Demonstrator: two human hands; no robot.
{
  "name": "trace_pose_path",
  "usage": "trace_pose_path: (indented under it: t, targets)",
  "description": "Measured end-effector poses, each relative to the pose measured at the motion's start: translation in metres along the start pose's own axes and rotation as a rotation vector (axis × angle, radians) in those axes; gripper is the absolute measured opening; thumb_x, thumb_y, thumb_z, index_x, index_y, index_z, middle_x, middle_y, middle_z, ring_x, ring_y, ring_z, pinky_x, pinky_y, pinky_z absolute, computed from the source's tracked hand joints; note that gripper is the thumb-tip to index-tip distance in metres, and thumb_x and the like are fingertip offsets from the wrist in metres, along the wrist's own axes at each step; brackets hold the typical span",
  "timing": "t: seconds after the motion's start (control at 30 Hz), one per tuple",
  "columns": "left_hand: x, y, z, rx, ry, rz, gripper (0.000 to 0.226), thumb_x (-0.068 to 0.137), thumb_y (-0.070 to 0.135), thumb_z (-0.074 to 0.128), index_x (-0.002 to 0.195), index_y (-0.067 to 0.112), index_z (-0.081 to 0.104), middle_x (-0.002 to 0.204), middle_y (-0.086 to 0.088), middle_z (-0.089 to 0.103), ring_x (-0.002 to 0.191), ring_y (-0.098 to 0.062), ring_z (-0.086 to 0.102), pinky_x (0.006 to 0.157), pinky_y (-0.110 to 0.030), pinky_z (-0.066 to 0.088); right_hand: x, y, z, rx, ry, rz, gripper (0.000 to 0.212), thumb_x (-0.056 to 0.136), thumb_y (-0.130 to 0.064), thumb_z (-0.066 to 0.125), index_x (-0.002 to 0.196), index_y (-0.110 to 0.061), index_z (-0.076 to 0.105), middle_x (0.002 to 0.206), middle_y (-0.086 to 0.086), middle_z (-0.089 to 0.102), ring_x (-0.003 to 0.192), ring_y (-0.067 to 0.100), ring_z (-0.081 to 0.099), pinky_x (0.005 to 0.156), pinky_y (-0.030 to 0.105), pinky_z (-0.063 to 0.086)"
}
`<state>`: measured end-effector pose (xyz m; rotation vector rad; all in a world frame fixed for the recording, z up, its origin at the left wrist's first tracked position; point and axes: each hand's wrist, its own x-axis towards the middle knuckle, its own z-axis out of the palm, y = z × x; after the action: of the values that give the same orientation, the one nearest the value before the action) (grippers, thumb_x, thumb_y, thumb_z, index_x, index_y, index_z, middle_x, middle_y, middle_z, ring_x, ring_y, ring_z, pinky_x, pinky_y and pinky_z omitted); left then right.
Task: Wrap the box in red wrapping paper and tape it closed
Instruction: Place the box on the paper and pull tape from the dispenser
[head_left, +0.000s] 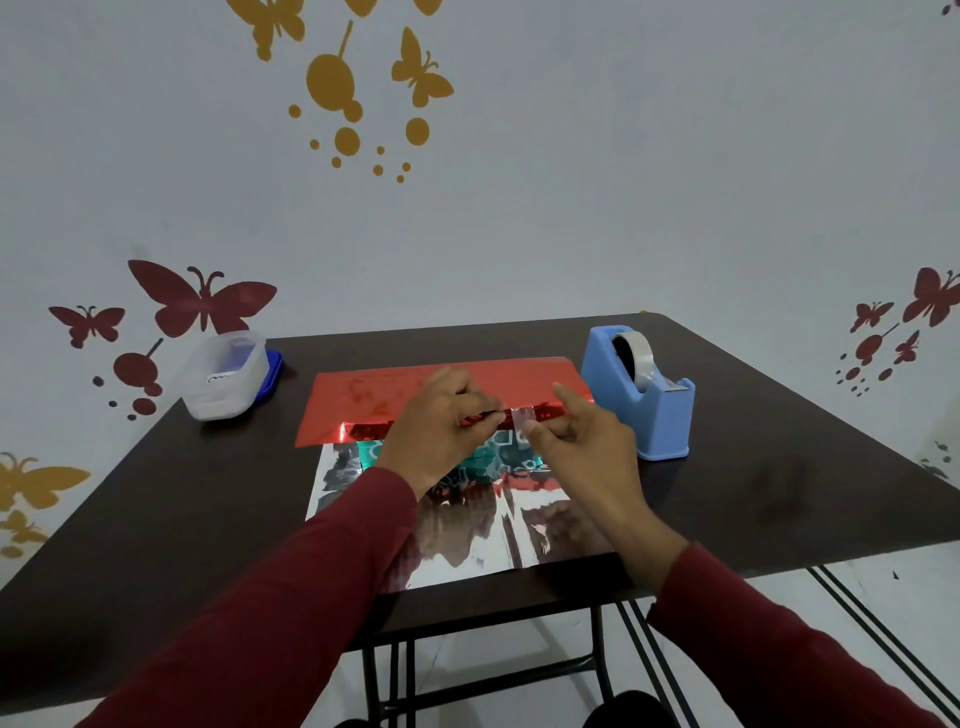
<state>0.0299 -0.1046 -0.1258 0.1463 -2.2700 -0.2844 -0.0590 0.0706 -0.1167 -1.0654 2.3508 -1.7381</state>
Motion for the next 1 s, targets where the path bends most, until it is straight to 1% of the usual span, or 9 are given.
trace_pose_path:
  t: [0.27, 0.37, 0.5, 0.6, 0.67, 0.77, 0.87, 0.93, 1.0]
  targets:
    - [0.0, -0.002, 0.001, -0.008, -0.002, 0.003, 0.015, 0.088, 0.022, 0.081, 0.101, 0.015, 0.083, 0.083, 0.004, 0.058, 0.083, -0.007, 0.046, 0.071, -0.012, 0.033, 0.006, 0.012, 0.015, 0.033, 0.047, 0.039, 0.067, 0.093, -0.029, 0.077, 0.152, -0.024, 0.046, 0.077, -0.008, 0.076, 0.08, -0.004, 0.069, 0.083, 0.012, 0.049]
    - [0.001, -0.002, 0.002, -0.001, -0.001, 0.008, 0.014, 0.088, 0.022, 0.081, 0.101, 0.015, 0.082, 0.083, 0.004, 0.057, 0.083, -0.008, 0.048, 0.07, -0.015, 0.036, 0.008, 0.011, 0.019, 0.007, 0.023, 0.059, 0.065, 0.095, -0.022, 0.073, 0.153, -0.022, 0.043, 0.079, -0.005, 0.075, 0.075, -0.005, 0.065, 0.061, 0.0, 0.042]
    - [0.0, -0.004, 0.003, -0.011, 0.003, 0.011, 0.013, 0.088, 0.021, 0.081, 0.1, 0.015, 0.083, 0.082, 0.005, 0.056, 0.083, -0.009, 0.049, 0.07, -0.017, 0.037, 0.012, 0.014, 0.026, -0.031, 0.022, 0.08, 0.07, 0.094, -0.02, 0.072, 0.155, -0.023, 0.039, 0.07, -0.004, 0.072, 0.067, 0.0, 0.067, 0.064, 0.014, 0.051]
    - [0.001, -0.003, 0.002, -0.01, 0.002, 0.02, 0.013, 0.088, 0.021, 0.081, 0.099, 0.014, 0.083, 0.082, 0.004, 0.057, 0.083, -0.011, 0.05, 0.07, -0.018, 0.039, 0.017, 0.017, 0.028, -0.098, 0.023, 0.084, 0.078, 0.092, -0.022, 0.071, 0.16, -0.024, 0.03, 0.067, -0.006, 0.07, 0.066, -0.002, 0.064, 0.062, 0.012, 0.044]
    - [0.001, -0.003, 0.002, -0.011, 0.003, 0.023, 0.013, 0.088, 0.02, 0.081, 0.098, 0.014, 0.083, 0.082, 0.004, 0.058, 0.082, -0.009, 0.049, 0.07, -0.014, 0.036, 0.019, 0.02, 0.028, -0.144, 0.041, 0.068, 0.086, 0.091, -0.026, 0.072, 0.162, -0.025, 0.023, 0.066, -0.008, 0.07, 0.07, 0.002, 0.066, 0.069, 0.024, 0.051]
    - [0.001, -0.004, 0.002, -0.005, 0.004, 0.02, 0.012, 0.088, 0.02, 0.081, 0.098, 0.014, 0.083, 0.082, 0.003, 0.058, 0.082, -0.011, 0.05, 0.069, -0.017, 0.038, 0.019, 0.023, 0.026, -0.26, 0.071, -0.003, 0.094, 0.087, -0.036, 0.073, 0.16, -0.03, 0.013, 0.09, -0.004, 0.073, 0.081, 0.021, 0.071, 0.078, 0.041, 0.058]
    - [0.001, -0.005, 0.004, -0.009, 0.007, 0.007, 0.013, 0.088, 0.021, 0.081, 0.098, 0.013, 0.083, 0.082, 0.003, 0.058, 0.083, -0.012, 0.052, 0.068, -0.024, 0.044, 0.017, 0.023, 0.022, -0.424, 0.09, -0.061, 0.072, 0.085, -0.035, 0.074, 0.139, -0.026, 0.026, 0.097, 0.0, 0.07, 0.084, 0.031, 0.07, 0.073, 0.048, 0.059]
    - [0.001, -0.005, 0.005, -0.014, 0.011, 0.01, 0.012, 0.088, 0.02, 0.081, 0.098, 0.013, 0.083, 0.082, 0.003, 0.058, 0.083, -0.012, 0.052, 0.067, -0.026, 0.046, 0.015, 0.023, 0.018, -0.525, 0.097, -0.077, 0.045, 0.087, -0.038, 0.074, 0.109, -0.026, 0.036, 0.088, -0.003, 0.067, 0.08, 0.029, 0.068, 0.069, 0.044, 0.055]
    - [0.001, -0.005, 0.005, -0.012, 0.007, 0.006, 0.012, 0.088, 0.021, 0.082, 0.098, 0.013, 0.083, 0.083, 0.004, 0.058, 0.083, -0.01, 0.05, 0.067, -0.026, 0.045, 0.014, 0.02, 0.017, -0.575, 0.113, -0.092, 0.038, 0.089, -0.045, 0.072, 0.086, -0.026, 0.04, 0.075, -0.006, 0.059, 0.07, 0.023, 0.06, 0.061, 0.038, 0.048]
